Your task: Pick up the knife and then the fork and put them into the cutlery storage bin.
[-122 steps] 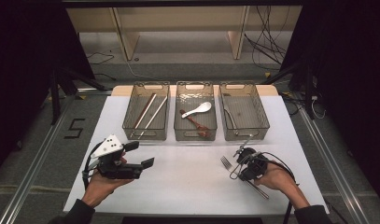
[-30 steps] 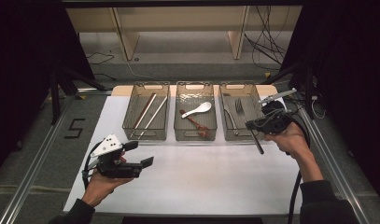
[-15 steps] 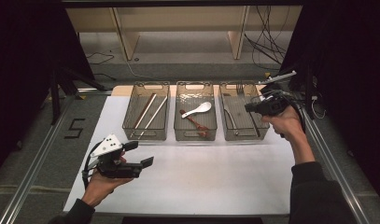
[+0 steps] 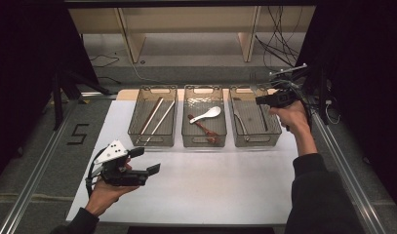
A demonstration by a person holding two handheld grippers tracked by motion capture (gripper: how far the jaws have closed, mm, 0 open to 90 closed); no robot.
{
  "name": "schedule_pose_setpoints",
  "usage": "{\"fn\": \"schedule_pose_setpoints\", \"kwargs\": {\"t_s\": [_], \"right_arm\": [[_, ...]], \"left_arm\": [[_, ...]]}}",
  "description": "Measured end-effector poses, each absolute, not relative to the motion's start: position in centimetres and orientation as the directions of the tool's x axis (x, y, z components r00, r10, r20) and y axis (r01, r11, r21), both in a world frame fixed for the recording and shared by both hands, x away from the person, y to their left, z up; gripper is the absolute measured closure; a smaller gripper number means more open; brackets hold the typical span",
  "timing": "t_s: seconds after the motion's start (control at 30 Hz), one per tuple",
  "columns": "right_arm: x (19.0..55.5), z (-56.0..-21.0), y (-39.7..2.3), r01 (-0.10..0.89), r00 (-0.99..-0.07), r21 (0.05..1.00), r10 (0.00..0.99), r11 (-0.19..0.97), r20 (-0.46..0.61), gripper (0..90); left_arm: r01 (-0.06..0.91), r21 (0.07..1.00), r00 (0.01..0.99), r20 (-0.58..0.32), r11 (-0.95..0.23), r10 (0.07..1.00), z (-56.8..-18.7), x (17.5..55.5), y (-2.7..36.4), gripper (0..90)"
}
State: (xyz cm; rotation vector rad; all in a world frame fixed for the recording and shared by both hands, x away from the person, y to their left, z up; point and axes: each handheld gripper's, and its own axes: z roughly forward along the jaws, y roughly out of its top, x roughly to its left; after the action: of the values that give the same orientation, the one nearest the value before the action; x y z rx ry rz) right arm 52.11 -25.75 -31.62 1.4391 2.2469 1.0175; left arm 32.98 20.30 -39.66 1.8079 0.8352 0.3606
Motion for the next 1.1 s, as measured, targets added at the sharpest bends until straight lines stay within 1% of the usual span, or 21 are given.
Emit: {"fn": "schedule_pose_setpoints", "kwargs": {"t_s": [0.1, 0.27, 0.7, 1.1], "right_arm": [[52.7, -32.0, -25.7, 0.683, -0.442, 0.694, 0.885, 0.228, 0.145, 85.9], [53.4, -32.7, -25.3, 0.692, -0.430, 0.689, 0.890, 0.216, 0.153, 85.9], [54.5, -34.1, -24.5, 0.710, -0.405, 0.676, 0.900, 0.197, 0.163, 85.8], [54.7, -35.6, -24.5, 0.729, -0.385, 0.657, 0.909, 0.195, 0.158, 85.7]], "left_arm": [[0.368, 0.909, 0.711, -0.141, -0.194, 0.689, -39.6, 33.0, 20.3, 15.5], [0.368, 0.910, 0.710, -0.141, -0.193, 0.690, -39.6, 33.0, 20.4, 15.5], [0.367, 0.910, 0.713, -0.141, -0.193, 0.687, -39.6, 32.9, 20.3, 15.5], [0.364, 0.912, 0.713, -0.141, -0.190, 0.687, -39.5, 32.9, 20.3, 15.6]]}}
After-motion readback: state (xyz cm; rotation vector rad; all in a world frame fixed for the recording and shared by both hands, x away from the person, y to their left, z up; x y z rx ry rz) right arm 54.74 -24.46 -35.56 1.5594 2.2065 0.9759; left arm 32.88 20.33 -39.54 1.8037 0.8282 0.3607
